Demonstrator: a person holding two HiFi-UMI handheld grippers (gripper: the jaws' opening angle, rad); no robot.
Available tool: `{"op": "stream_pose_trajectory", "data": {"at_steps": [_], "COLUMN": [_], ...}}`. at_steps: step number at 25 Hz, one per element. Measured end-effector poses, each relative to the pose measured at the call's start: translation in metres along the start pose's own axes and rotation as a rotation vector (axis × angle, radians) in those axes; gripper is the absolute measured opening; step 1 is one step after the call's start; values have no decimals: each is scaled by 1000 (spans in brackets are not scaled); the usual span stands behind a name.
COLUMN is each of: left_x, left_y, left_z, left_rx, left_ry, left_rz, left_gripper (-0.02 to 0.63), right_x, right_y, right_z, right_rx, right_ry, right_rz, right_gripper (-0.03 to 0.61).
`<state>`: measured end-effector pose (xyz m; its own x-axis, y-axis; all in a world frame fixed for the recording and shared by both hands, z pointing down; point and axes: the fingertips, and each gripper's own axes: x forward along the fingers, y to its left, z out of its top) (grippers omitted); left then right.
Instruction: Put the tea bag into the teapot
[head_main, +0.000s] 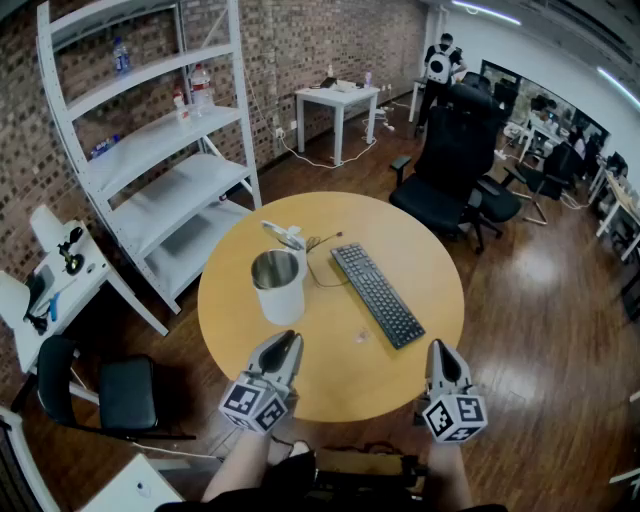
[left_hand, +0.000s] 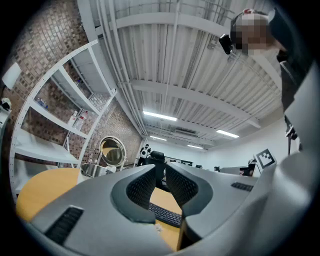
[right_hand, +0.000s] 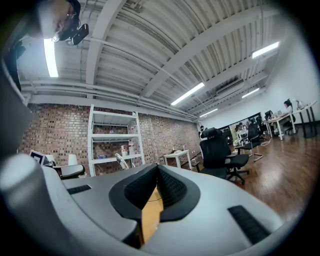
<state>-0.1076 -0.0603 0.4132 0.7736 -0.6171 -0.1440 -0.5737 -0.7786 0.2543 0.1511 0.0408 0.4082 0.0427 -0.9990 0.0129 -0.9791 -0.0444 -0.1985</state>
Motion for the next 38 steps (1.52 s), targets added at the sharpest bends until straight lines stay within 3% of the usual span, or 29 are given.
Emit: {"op": "stream_pose_trajectory", "data": {"at_steps": [10,17,22,27,38], "left_x": [17,76,115,139,170], "left_y": [28,11,9,14,-7], "left_z": [-10,-46,-87,-141,-219], "left_rx": [-3,-22,33,63,122], "left_ry": [61,143,261,408,613], "left_rz": [-84,-187,-153,-185,-225], "left_gripper": [51,52,79,136,138], "right_x": [26,38,43,45,38], "right_y": [31,-17,-55,-74,-122], "right_z": [-13,-26,-46,-75,-135], "right_rx": [14,64,105,145,308], "right_ry": [20,8,50,119,211], "right_rz": [-16,-92,-131,-144,-189], "right_gripper": [3,3,3,3,3]}}
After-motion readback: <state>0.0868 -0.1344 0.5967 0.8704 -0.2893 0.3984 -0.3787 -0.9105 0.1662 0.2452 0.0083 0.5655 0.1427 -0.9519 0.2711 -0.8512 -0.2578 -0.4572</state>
